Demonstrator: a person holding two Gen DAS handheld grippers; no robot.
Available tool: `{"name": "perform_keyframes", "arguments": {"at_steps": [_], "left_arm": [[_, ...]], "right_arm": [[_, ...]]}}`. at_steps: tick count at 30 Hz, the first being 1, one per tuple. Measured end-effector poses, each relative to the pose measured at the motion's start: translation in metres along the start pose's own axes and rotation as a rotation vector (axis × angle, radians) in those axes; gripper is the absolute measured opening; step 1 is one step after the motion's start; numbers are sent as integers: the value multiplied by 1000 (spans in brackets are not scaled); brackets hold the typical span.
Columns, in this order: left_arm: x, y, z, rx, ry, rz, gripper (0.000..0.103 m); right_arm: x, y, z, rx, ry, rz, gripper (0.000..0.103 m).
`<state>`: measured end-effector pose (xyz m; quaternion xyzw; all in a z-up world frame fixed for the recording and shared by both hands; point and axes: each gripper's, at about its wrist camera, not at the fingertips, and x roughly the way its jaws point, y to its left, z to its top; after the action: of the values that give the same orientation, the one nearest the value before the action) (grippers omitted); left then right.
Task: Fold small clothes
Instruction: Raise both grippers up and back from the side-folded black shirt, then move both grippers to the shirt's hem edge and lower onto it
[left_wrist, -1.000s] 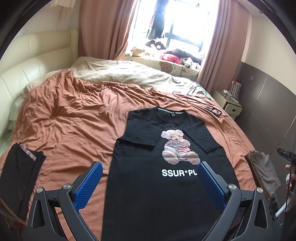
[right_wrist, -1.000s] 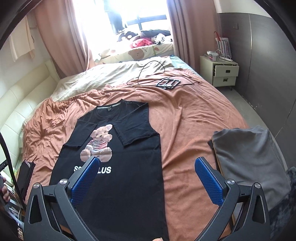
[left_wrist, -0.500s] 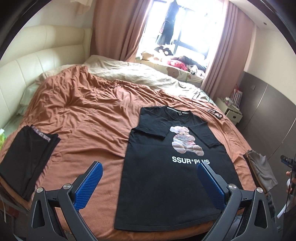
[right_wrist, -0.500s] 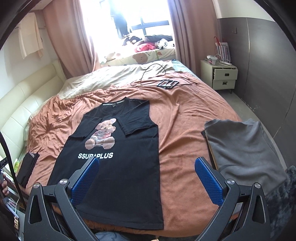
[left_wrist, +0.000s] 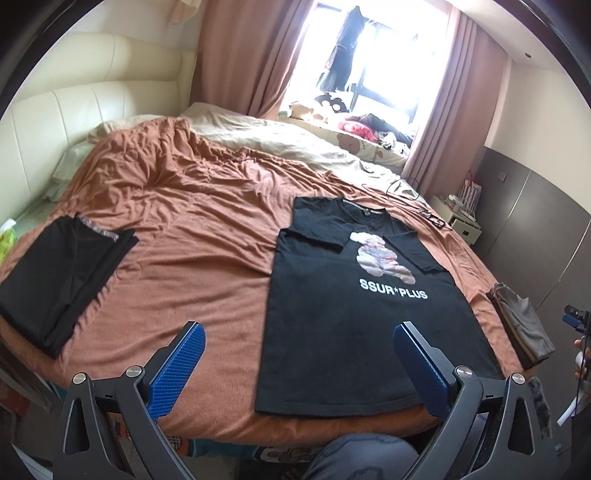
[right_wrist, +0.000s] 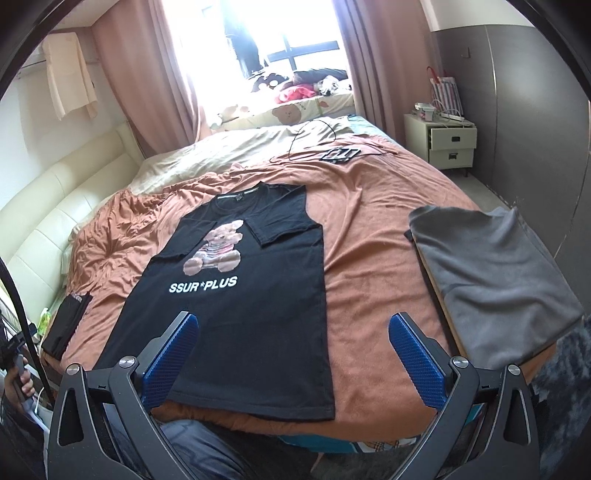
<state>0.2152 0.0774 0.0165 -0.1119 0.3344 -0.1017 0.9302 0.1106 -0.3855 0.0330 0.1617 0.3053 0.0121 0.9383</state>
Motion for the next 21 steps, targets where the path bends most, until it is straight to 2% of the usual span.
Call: {"name": "perform_keyframes", "arguments": {"at_steps": [4,6,8,11,14,16,21], "left_arm": [[6,13,-18,-25,12,-14,101],[12,21,-28,-41,29,-15,97],[20,32,-37,-79,50,-17,86],[32,47,-51,-143,85,-24,75],[44,58,-62,-174,121,-18,67],[50,66,-66,-192,136,-8,63],[64,80,-73,-246,161,-18,62]], "right_arm": [[5,-6,-16,20,9,10,103],[12,-13,-25,30,20,10,103],[18,-21,-33,56,28,21,103],[28,-30,-43,83,33,17,103],[43,-37,-53,107,53,40,97],[52,-38,-56,112,66,48,91],[68,-43,-67,148,76,63,88]]}}
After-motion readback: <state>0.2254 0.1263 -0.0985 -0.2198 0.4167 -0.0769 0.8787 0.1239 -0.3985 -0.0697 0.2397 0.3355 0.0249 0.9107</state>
